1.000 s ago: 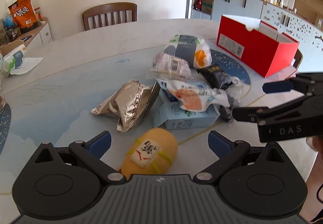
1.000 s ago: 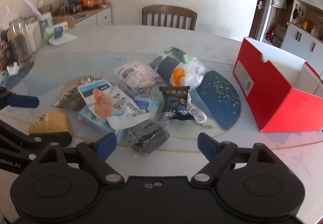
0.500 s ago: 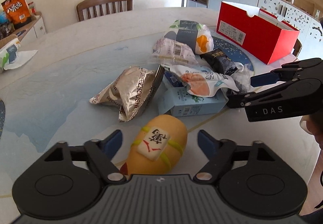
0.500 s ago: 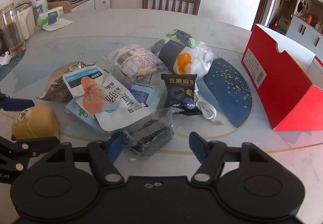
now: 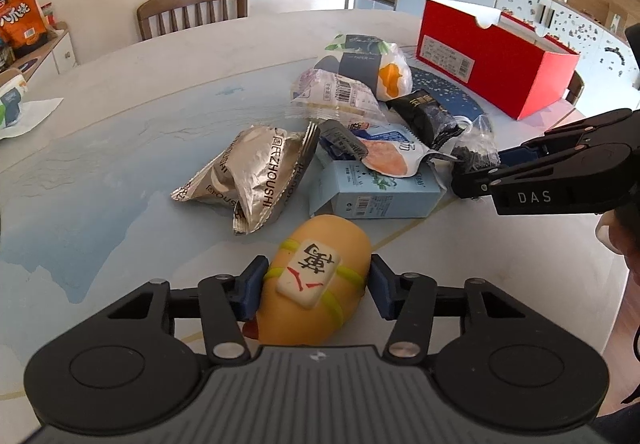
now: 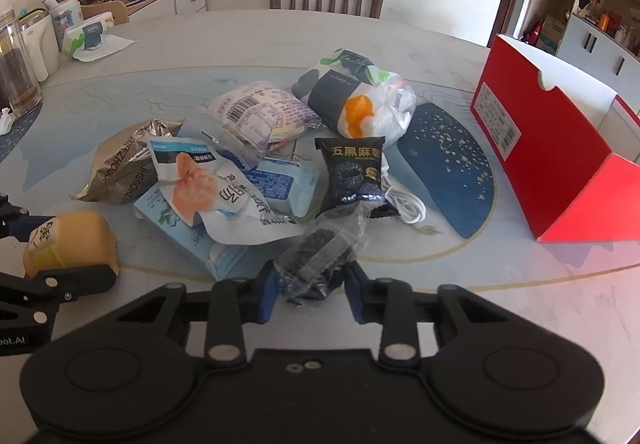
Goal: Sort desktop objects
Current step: 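Grasp the yellow egg toy with the left tool while the right tool grasps the clear bag of dark items, then carry the yellow egg toy and clear bag into the red shoebox with both tools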
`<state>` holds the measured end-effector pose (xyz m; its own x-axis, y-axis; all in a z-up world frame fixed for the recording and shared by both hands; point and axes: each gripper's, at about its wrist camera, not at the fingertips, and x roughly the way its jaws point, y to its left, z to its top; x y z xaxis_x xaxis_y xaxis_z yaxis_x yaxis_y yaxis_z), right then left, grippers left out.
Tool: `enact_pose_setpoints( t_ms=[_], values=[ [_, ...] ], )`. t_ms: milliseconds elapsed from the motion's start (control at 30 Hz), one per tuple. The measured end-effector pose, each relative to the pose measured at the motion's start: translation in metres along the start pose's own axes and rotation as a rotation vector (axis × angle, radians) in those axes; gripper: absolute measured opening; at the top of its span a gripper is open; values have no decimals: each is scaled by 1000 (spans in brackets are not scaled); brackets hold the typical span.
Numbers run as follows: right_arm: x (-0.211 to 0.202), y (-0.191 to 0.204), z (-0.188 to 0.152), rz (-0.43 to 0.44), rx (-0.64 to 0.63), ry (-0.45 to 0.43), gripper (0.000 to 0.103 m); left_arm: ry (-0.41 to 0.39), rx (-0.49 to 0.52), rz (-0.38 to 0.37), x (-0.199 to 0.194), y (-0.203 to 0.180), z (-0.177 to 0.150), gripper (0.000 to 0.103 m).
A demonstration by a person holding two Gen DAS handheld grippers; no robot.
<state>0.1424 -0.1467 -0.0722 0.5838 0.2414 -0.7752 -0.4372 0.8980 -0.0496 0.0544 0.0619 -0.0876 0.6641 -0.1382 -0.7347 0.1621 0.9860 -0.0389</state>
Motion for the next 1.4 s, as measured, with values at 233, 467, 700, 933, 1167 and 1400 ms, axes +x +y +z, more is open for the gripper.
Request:
enact_pose_setpoints(
  t_ms=[233, 467, 700, 933, 1167, 1400],
  values=[
    [-13, -2, -2, -40, 34, -12, 28, -21, 19, -44, -9, 1, 6, 50],
    [-36, -2, -7, -76, 103, -30, 28, -44, 35, -103, -22, -2, 17, 50],
    [-64, 2, -10, -97, 158, -50, 27, -59, 58, -153, -33, -6, 33, 50],
    [-93, 2, -4, -110, 171, -95, 27, -84, 74, -201, -43, -14, 56, 50],
    [-115, -19, 5, -97, 208, -113, 27, -131, 86, -217, -49, -34, 89, 50],
    [-123, -63, 14, -59, 206, -124, 27, -144, 81, -199, -36, -73, 125, 50]
  ],
)
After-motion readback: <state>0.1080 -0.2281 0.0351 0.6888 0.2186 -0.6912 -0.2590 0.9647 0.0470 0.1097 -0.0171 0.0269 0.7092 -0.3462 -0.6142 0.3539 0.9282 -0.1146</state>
